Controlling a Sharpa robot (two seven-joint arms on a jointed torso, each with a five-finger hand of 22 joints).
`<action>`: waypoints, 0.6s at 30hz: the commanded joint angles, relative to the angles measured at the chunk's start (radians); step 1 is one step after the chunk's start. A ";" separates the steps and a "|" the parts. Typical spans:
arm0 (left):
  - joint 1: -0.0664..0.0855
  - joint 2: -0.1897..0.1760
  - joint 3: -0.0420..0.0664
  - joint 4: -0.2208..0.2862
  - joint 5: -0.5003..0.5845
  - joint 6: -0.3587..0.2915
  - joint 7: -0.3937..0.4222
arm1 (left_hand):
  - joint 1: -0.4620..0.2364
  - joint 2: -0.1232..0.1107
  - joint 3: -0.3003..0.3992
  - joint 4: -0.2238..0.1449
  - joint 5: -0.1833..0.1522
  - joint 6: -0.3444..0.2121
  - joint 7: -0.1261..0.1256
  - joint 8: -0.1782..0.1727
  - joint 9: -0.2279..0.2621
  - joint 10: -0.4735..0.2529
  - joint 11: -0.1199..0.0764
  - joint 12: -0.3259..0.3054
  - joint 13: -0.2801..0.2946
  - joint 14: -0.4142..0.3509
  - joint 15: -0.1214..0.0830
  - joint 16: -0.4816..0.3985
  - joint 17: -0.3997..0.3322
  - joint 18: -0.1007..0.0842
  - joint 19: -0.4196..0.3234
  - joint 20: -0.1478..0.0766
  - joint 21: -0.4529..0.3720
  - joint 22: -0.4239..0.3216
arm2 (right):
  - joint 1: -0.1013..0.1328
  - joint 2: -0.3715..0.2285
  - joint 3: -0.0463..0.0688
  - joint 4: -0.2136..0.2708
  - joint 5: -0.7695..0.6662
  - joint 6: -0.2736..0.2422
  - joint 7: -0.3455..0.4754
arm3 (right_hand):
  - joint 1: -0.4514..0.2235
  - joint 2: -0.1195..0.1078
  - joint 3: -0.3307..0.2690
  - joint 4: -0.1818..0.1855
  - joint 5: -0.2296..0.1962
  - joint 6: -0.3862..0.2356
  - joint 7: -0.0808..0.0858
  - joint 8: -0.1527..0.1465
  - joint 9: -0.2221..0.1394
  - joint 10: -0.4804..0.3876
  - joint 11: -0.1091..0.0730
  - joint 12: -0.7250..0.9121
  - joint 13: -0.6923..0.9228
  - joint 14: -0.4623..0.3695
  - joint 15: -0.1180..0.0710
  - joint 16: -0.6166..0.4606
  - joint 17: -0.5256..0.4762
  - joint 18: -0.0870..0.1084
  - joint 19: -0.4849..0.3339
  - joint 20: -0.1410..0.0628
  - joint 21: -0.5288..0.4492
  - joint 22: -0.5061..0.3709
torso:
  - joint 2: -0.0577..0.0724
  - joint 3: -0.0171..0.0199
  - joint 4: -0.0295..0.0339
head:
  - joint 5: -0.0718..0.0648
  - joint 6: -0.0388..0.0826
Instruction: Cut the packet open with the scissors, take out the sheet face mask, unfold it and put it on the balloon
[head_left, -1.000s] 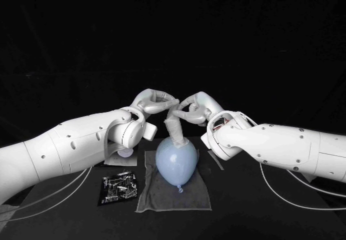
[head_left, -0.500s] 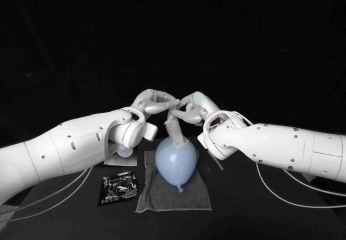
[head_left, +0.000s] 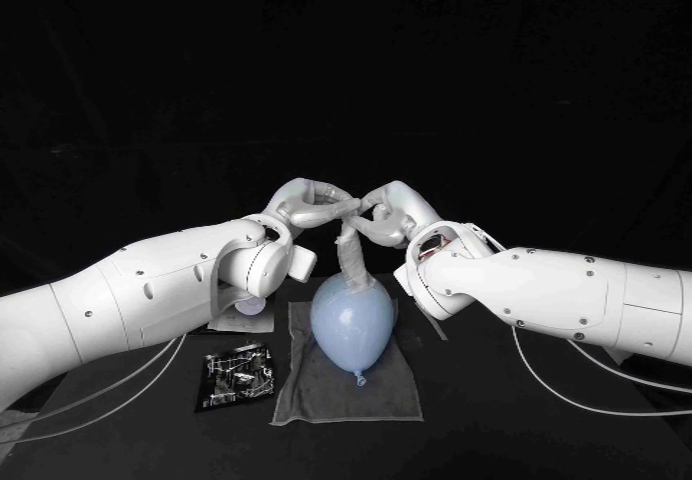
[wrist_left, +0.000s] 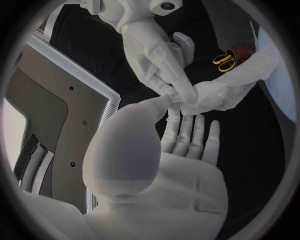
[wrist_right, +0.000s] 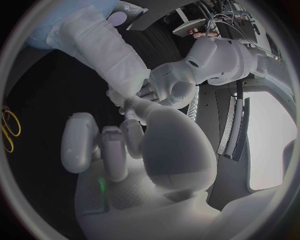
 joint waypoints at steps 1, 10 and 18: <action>0.002 0.002 0.001 0.001 0.005 -0.018 0.008 | 0.010 -0.001 0.006 0.002 0.004 0.005 0.004 0.005 0.004 -0.008 -0.001 0.004 0.001 -0.009 -0.001 0.008 0.001 -0.015 0.000 0.001 0.000 0.001 | 0.000 -0.003 0.001 0.007 0.006 -0.044 0.045 | -0.003 0.005 0.029 -0.008 0.003 0.007 -0.003 0.018 0.020 0.033 -0.024 0.005 0.093 0.104 -0.010 0.003 0.263 -0.013 0.025 -0.005 0.008 0.173 | 0.000 0.0007 0.0002 | 0.001 0.000; 0.002 -0.008 0.001 0.011 0.031 -0.029 0.033 | -0.024 -0.015 -0.028 0.022 0.004 -0.069 0.022 -0.055 -0.018 -0.045 0.006 0.017 0.006 -0.032 0.002 0.035 0.008 -0.016 -0.002 0.001 0.000 0.002 | -0.001 -0.020 0.001 0.011 0.062 -0.046 0.066 | -0.025 -0.005 0.059 -0.016 0.003 0.004 -0.004 0.031 0.028 0.036 -0.025 0.003 0.094 0.104 -0.011 0.003 0.263 -0.015 0.027 -0.006 0.015 0.177 | 0.000 0.0000 0.0001 | 0.000 0.002; 0.002 -0.054 0.001 0.034 0.081 -0.017 0.052 | -0.091 -0.029 -0.105 0.088 0.004 -0.226 0.074 -0.209 -0.118 -0.084 0.039 0.050 0.014 -0.038 0.021 0.076 0.012 -0.017 -0.001 0.002 0.001 0.002 | -0.001 -0.043 0.001 0.012 0.144 -0.054 0.140 | -0.030 -0.006 0.061 -0.016 0.003 0.003 -0.004 0.032 0.029 0.035 -0.025 -0.002 0.090 0.104 -0.011 0.003 0.263 -0.015 0.026 -0.006 0.014 0.177 | 0.000 0.0005 -0.0002 | -0.003 0.004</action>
